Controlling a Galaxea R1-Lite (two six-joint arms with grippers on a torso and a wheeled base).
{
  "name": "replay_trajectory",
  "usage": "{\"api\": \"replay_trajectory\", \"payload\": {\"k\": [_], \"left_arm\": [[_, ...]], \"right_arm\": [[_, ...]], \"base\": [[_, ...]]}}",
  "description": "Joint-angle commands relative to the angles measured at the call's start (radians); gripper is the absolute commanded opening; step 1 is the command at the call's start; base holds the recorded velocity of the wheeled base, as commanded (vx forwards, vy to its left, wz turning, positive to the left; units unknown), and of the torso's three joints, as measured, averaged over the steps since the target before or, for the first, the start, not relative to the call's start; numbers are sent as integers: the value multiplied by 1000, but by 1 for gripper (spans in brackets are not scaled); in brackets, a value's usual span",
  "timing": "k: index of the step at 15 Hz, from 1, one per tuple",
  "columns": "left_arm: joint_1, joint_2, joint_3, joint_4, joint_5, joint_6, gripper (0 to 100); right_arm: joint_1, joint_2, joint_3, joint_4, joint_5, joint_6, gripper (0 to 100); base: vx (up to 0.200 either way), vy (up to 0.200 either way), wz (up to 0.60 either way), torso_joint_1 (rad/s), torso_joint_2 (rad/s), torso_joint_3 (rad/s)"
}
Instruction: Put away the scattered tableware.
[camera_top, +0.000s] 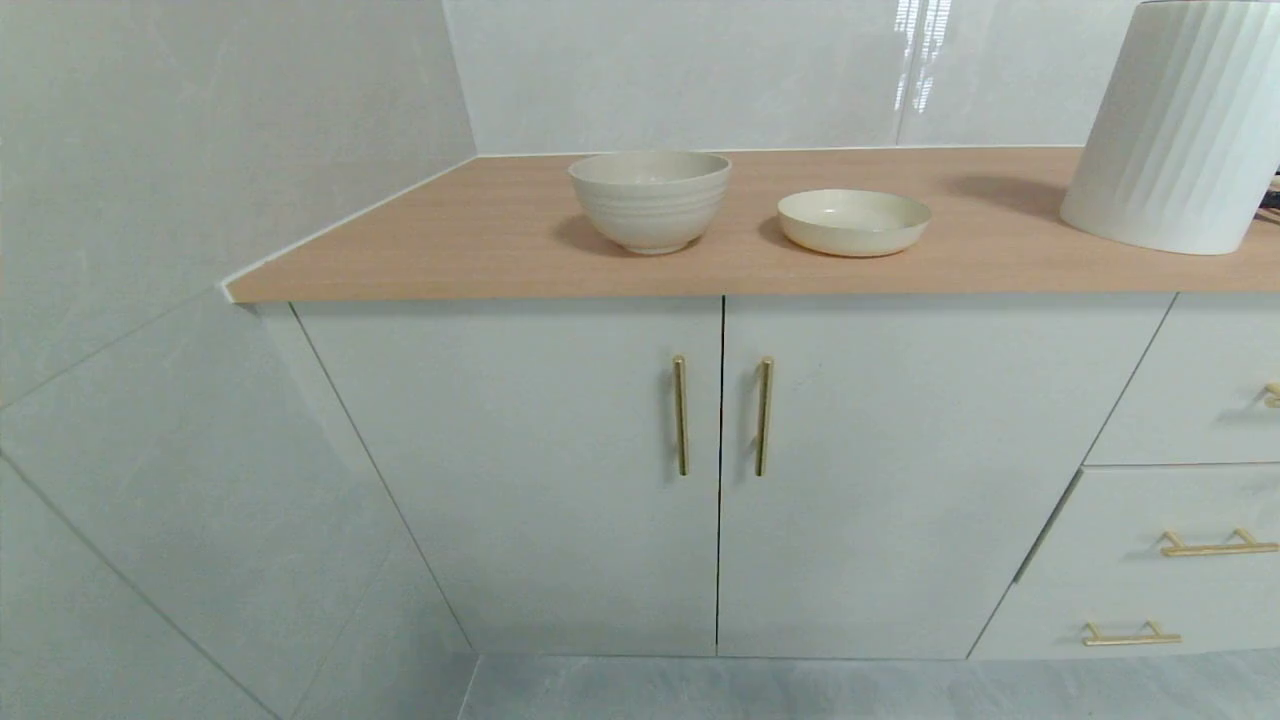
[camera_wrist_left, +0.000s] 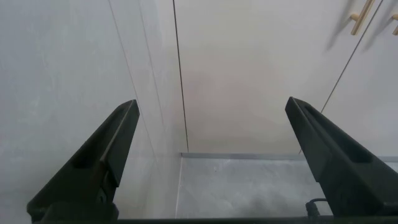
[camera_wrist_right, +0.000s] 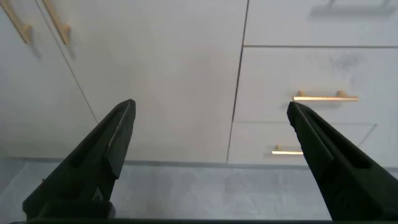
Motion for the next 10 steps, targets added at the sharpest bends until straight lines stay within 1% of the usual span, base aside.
{"api": "replay_trajectory", "payload": {"k": [1, 2, 3, 4, 6, 7, 8, 9, 10], "left_arm": [[0, 0, 0, 0, 1, 0, 100], [0, 0, 0, 0, 1, 0, 100], [0, 0, 0, 0, 1, 0, 100], [0, 0, 0, 0, 1, 0, 100], [0, 0, 0, 0, 1, 0, 100], [0, 0, 0, 0, 1, 0, 100], [0, 0, 0, 0, 1, 0, 100], [0, 0, 0, 0, 1, 0, 100], [0, 0, 0, 0, 1, 0, 100]], "right_arm": [[18, 79, -211, 0, 62, 33, 100], [35, 155, -263, 26, 98, 27, 100], [38, 160, -264, 27, 103, 26, 100], [55, 408, -316, 26, 221, 23, 100], [64, 657, -390, 18, 322, 20, 100], [89, 827, -468, 3, 362, 15, 100], [163, 982, -543, -25, 364, 18, 100], [206, 1047, -579, -43, 362, 20, 100], [268, 1139, -629, -60, 358, 21, 100]], "base": [[0, 0, 0, 0, 0, 0], [0, 0, 0, 0, 0, 0], [0, 0, 0, 0, 0, 0], [0, 0, 0, 0, 0, 0], [0, 0, 0, 0, 0, 0], [0, 0, 0, 0, 0, 0], [0, 0, 0, 0, 0, 0], [0, 0, 0, 0, 0, 0], [0, 0, 0, 0, 0, 0]]}}
